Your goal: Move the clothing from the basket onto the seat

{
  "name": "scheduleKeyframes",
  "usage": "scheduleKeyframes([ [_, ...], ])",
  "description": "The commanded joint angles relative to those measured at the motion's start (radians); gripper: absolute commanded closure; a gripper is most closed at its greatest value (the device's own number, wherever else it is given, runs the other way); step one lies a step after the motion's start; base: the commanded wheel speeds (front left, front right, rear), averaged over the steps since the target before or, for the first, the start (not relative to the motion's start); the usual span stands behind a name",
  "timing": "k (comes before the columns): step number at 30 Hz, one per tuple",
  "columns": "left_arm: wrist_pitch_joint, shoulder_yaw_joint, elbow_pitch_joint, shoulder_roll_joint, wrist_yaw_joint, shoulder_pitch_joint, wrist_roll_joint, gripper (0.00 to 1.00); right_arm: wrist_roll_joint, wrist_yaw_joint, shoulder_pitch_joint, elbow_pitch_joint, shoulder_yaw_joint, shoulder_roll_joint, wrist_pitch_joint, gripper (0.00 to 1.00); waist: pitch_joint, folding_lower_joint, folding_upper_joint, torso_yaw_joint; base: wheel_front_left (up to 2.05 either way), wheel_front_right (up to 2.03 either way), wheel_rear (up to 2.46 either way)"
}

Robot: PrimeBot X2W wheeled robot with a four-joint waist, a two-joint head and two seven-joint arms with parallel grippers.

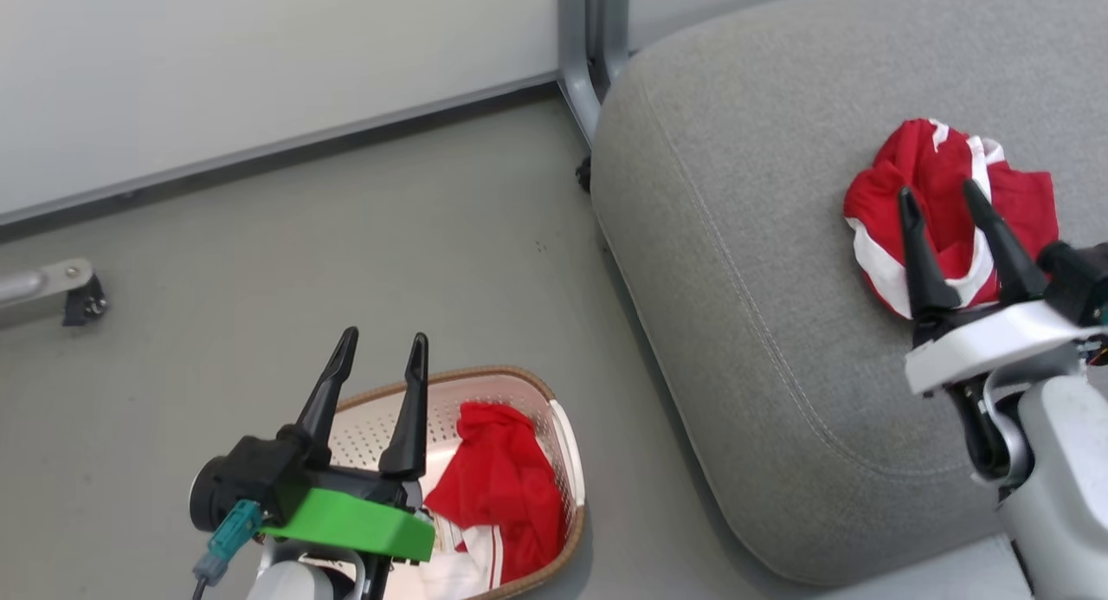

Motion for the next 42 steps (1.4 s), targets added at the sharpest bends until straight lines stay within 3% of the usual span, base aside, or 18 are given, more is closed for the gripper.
scheduleKeyframes([
  [1,0.0,0.011,-0.006,0.001,-0.002,0.023,-0.004,0.0,-0.009,-0.001,0.033,-0.03,-0.002,0.011,-0.001,0.0,-0.058,0.0,0.0,0.049,0.0,0.0,0.0],
  [10,0.0,0.069,-0.02,0.002,-0.002,0.078,-0.026,0.0,-0.113,-0.001,0.249,-0.288,-0.049,0.141,-0.001,0.0,-0.095,0.0,0.0,0.142,0.0,0.0,0.0],
  [18,0.0,0.081,-0.01,0.002,-0.002,0.108,-0.033,0.0,-0.194,-0.001,0.39,-0.343,-0.137,0.248,-0.001,0.0,-0.117,0.0,0.0,0.209,0.0,0.0,0.0],
  [42,0.0,0.1,-0.012,0.002,-0.002,0.123,-0.031,0.0,-0.245,-0.001,0.387,-0.319,-0.156,0.281,-0.001,0.0,-0.115,0.0,0.0,0.21,0.0,0.0,0.0],
])
